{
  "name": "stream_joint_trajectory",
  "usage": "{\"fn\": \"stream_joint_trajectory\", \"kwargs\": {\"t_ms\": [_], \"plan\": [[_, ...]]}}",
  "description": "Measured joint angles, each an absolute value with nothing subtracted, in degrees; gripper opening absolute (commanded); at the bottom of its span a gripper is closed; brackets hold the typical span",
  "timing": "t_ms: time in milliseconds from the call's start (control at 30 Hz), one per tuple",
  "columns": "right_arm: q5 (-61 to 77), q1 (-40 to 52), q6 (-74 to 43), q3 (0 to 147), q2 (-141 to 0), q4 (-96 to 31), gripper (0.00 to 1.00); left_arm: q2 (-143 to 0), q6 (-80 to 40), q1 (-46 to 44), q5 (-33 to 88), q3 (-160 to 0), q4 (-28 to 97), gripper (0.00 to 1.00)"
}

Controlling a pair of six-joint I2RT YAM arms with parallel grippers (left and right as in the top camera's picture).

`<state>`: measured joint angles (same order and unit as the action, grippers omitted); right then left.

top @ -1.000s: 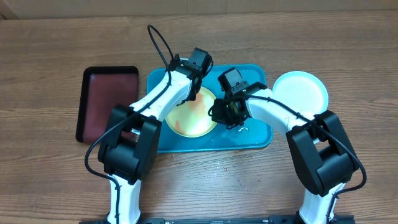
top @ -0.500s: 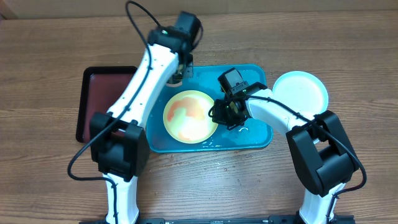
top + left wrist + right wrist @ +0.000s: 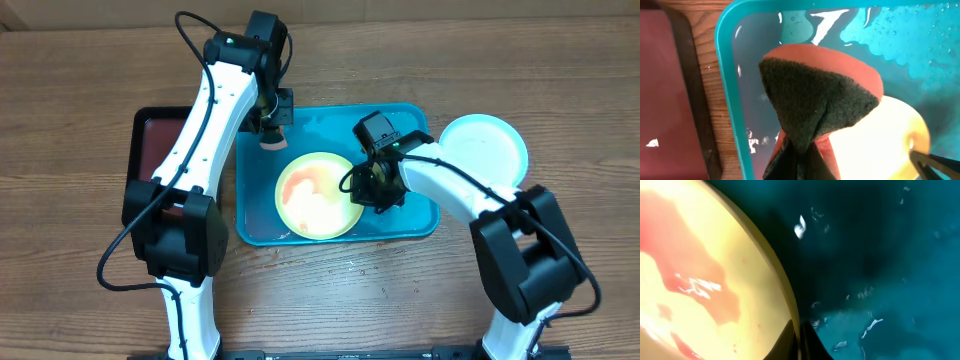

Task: Clean dirty plates on tray and stack at the side
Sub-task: 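Tilt up the yellow plate with the right gripper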

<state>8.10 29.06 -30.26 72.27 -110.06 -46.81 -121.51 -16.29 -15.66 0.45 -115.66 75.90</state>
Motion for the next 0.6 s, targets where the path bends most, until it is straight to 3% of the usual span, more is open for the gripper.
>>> {"fn": "stream_joint_trajectory", "kwargs": {"t_ms": [600], "plan": [[-24.3,37.6,-32.4,72.2,-97.5,-53.1,0.04,-121.5,-16.3,-15.6,1.0,-115.7,75.9,0.04]]}}
